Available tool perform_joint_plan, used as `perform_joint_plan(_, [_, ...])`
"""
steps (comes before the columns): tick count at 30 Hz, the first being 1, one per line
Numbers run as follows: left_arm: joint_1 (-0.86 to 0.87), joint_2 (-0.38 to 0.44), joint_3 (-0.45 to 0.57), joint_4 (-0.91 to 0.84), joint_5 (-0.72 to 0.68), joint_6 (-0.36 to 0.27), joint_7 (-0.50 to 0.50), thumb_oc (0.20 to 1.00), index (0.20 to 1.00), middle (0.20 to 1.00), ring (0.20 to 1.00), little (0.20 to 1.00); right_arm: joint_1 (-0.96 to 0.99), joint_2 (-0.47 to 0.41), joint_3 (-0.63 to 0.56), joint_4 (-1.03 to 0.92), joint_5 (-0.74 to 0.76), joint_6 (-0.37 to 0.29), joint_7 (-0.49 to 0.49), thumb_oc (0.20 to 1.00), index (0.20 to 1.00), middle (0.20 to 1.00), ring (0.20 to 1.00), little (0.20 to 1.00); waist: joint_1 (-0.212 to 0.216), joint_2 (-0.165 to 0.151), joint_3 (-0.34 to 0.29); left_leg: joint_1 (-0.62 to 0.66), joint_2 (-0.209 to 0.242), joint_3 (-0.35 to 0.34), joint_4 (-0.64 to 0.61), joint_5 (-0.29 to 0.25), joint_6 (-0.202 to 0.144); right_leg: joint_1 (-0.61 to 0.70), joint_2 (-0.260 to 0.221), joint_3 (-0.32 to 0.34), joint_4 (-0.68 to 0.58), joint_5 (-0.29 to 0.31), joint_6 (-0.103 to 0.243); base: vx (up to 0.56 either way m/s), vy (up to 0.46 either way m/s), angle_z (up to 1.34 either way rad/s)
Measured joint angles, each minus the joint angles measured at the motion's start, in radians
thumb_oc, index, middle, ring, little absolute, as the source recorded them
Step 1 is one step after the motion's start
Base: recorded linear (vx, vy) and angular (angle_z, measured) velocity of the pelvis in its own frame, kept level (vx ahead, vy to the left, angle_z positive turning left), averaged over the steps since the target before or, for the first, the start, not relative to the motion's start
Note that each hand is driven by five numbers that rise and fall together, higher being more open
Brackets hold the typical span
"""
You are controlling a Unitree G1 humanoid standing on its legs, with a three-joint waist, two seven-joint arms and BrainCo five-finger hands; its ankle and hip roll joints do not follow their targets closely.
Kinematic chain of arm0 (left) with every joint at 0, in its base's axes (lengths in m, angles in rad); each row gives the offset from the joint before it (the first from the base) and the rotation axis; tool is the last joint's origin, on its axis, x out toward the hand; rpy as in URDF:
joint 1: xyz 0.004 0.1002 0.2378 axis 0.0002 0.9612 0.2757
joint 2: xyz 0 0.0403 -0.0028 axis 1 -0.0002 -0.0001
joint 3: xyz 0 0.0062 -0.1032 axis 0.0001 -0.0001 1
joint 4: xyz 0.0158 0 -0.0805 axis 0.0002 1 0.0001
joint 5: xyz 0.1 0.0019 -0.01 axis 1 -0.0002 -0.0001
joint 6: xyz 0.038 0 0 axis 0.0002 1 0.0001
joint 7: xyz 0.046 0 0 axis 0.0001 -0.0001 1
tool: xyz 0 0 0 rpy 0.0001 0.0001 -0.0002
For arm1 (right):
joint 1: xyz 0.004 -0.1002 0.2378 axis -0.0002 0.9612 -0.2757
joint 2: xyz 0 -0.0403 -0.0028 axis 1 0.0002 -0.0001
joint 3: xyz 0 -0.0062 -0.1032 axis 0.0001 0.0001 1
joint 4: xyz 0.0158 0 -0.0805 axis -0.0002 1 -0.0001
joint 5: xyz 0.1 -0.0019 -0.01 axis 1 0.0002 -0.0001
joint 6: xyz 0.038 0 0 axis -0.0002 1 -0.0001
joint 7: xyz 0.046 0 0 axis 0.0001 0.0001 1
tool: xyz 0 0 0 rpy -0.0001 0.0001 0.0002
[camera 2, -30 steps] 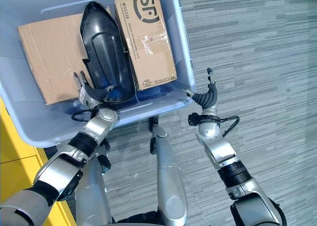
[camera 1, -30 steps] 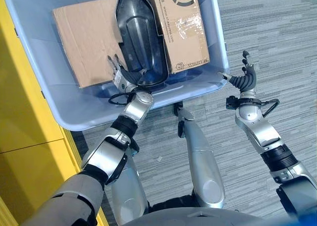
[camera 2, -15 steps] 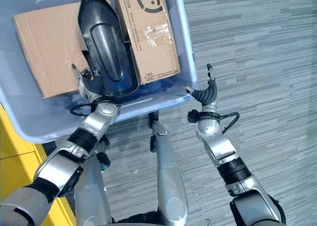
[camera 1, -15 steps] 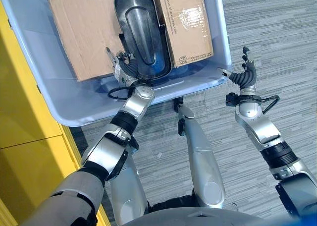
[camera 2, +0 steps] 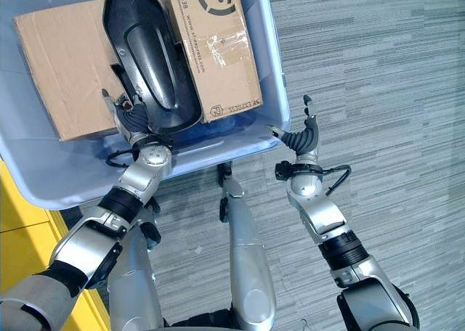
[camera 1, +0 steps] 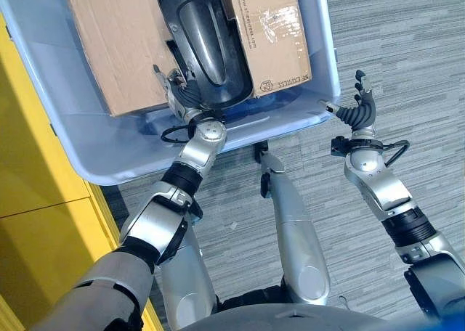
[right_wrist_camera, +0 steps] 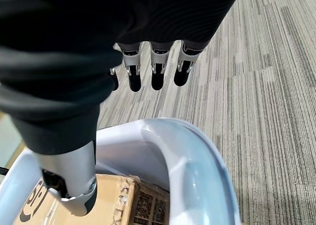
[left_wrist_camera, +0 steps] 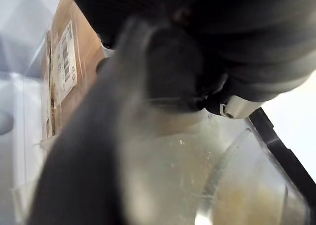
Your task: Move parts from the plastic box to the shelf.
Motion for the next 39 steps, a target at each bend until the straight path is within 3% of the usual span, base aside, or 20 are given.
perform_joint_plan(4, [0.048,0.005,-0.002,-0.038,-0.012,-0.017,-0.014,0.200,0.200,0.200,0.200,0.200,0.004,0.012,0.000,0.000,-0.003,-0.003,0.002,1.000,1.000,1.000,1.000,1.000,-0.003,-0.001,0.001,0.035,-0.005,0.001,-0.001,0.003,0.006,0.035,-0.004,0.002,0.000,0.005,-0.004,-0.01,0.069,0.01])
perform_joint_plan(7, [0.107,0.006,-0.001,-0.037,-0.066,-0.033,-0.102,0.200,0.200,0.200,0.200,0.200,0.044,0.021,-0.002,0.000,-0.012,-0.026,0.009,1.000,1.000,1.000,1.000,1.000,-0.003,0.000,0.001,0.122,-0.020,0.003,-0.027,-0.002,0.008,0.116,-0.015,0.000,-0.006,0.003,-0.019,-0.02,0.092,0.05])
perform_joint_plan(16, [0.274,-0.007,-0.002,-0.089,-0.087,-0.033,-0.226,0.200,0.200,0.200,0.200,0.200,0.132,0.022,-0.003,-0.001,-0.045,-0.071,0.053,1.000,1.000,1.000,1.000,1.000,0.004,0.014,0.005,0.304,-0.031,0.023,-0.089,0.006,0.007,0.284,-0.019,-0.004,-0.044,0.000,-0.015,-0.02,0.052,-0.01])
perform_joint_plan(26, [0.366,-0.007,0.041,-0.175,-0.128,-0.033,-0.268,0.200,0.200,0.200,0.200,0.200,0.186,0.013,-0.024,0.000,-0.061,-0.091,0.100,1.000,1.000,1.000,1.000,1.000,0.012,0.114,0.010,0.462,-0.015,0.022,-0.161,0.034,-0.003,0.439,0.007,-0.024,-0.096,0.008,-0.025,0.00,0.026,-0.01])
perform_joint_plan(35, [0.393,-0.011,0.069,-0.179,-0.165,-0.033,-0.286,0.200,0.200,0.200,0.200,0.200,0.211,0.007,-0.016,0.004,-0.062,-0.102,0.150,1.000,1.000,1.000,1.000,1.000,0.014,0.144,0.001,0.585,-0.013,0.022,-0.211,0.042,-0.010,0.562,0.019,-0.033,-0.143,0.013,-0.029,0.06,0.031,-0.01])
perform_joint_plan(39, [0.478,-0.015,0.075,-0.268,-0.165,-0.034,-0.307,0.200,0.200,0.200,0.200,0.200,0.258,-0.001,-0.010,0.003,-0.062,-0.116,0.175,1.000,1.000,1.000,1.000,1.000,0.047,0.212,-0.060,0.660,-0.014,0.020,-0.262,0.047,-0.015,0.645,0.026,-0.045,-0.201,0.022,-0.028,0.09,0.045,0.03])
